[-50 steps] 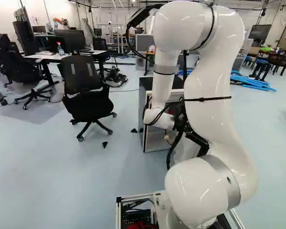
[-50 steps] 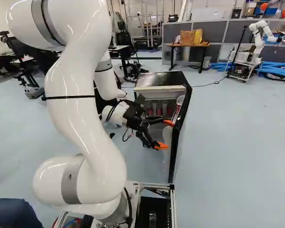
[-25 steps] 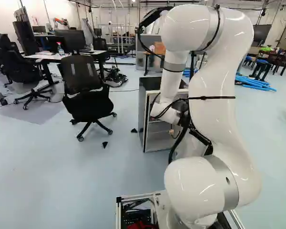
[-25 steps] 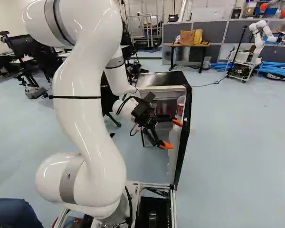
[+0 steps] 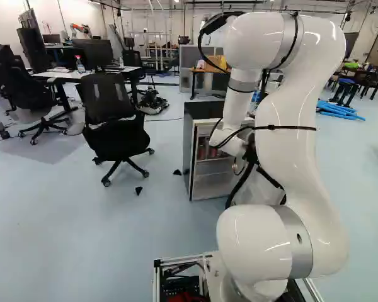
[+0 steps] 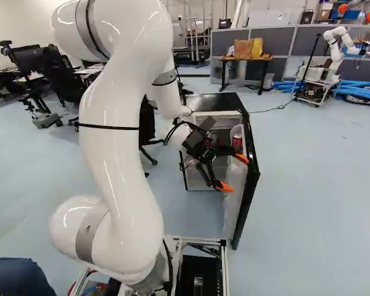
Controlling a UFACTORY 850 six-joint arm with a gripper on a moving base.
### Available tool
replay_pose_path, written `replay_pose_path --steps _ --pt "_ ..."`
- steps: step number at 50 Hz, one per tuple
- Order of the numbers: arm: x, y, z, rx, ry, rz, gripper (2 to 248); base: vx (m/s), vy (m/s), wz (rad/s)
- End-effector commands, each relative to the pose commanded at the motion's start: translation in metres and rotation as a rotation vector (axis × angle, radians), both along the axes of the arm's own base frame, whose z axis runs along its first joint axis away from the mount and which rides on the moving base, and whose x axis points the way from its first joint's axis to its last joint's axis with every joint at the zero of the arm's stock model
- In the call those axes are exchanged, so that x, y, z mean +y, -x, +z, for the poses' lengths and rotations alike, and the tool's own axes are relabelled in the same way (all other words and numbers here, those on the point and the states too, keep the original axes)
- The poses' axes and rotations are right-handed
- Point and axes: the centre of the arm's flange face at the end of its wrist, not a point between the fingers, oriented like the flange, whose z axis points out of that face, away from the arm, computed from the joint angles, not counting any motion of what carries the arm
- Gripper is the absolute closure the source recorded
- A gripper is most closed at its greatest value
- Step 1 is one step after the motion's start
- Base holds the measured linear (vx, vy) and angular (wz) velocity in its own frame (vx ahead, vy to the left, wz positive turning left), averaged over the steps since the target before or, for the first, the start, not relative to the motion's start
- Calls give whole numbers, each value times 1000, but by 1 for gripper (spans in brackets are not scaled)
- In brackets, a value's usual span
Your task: Grab a drink from the fridge
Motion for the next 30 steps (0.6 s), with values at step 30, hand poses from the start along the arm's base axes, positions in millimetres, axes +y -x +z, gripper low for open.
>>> replay_pose_path --steps 30 --pt "-62 -28 5 -84 7 -20 3 0 0 0"
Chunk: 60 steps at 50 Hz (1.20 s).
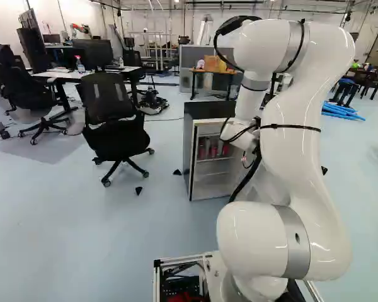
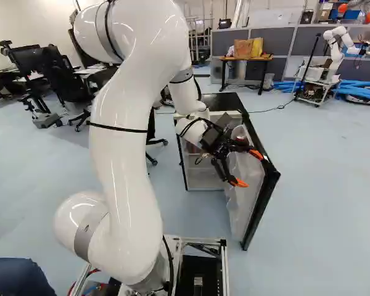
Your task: Grab a drink from the fridge
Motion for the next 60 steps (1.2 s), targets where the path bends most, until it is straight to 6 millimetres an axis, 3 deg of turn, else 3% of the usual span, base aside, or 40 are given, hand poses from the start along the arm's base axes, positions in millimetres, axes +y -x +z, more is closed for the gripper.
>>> replay_pose_path --steps 24,44,60 --pt "-43 -19 2 -49 14 31 3 0 0 0" --pt "-44 -24 3 -46 14 140 3 0 0 0" --pt "-25 -11 4 2 12 326 3 0 0 0"
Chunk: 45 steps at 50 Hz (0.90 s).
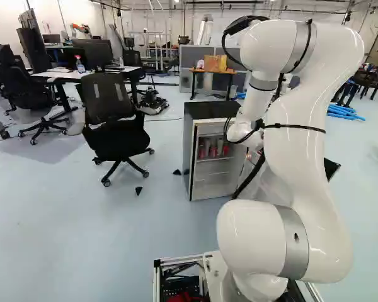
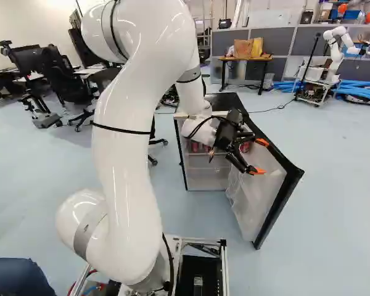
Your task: Grab a drink from the fridge
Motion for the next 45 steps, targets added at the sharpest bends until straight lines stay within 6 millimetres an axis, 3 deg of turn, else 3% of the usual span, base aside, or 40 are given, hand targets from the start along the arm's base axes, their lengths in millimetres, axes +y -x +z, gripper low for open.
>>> replay_pose_path --steps 45 --pt "73 53 7 136 -8 575 3 0 0 0"
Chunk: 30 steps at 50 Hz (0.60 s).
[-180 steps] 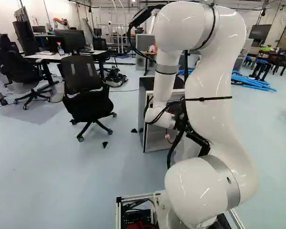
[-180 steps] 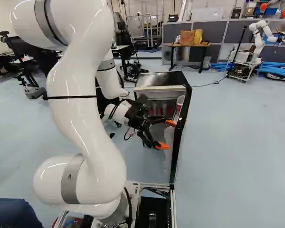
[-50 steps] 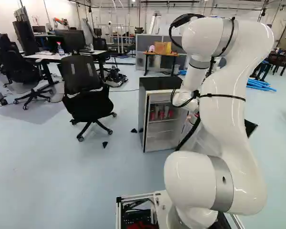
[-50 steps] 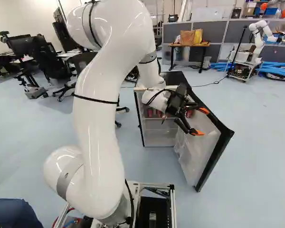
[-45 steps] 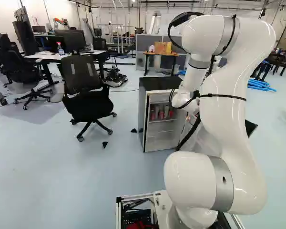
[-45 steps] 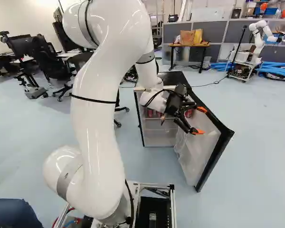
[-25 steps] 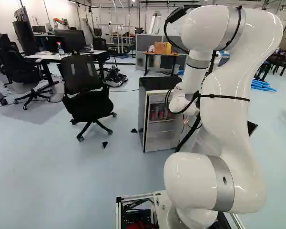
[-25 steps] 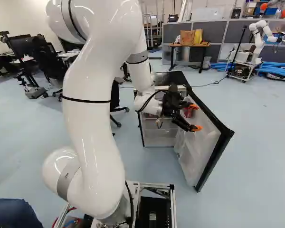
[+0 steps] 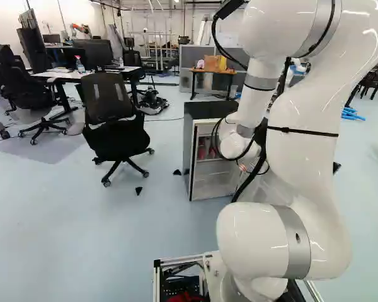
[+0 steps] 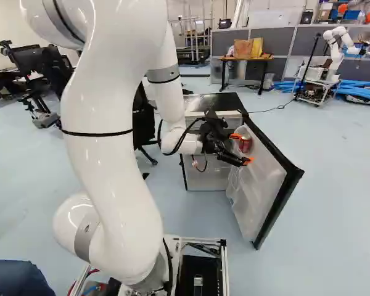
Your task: Grab a drink from the fridge
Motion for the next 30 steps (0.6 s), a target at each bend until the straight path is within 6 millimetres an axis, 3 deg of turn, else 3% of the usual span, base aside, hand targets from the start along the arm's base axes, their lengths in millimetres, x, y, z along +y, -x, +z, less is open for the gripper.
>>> replay_pose_path --steps 17,30 --pt "24 18 2 39 -7 206 3 0 0 0" --pt "32 18 2 56 -9 344 3 0 0 0"
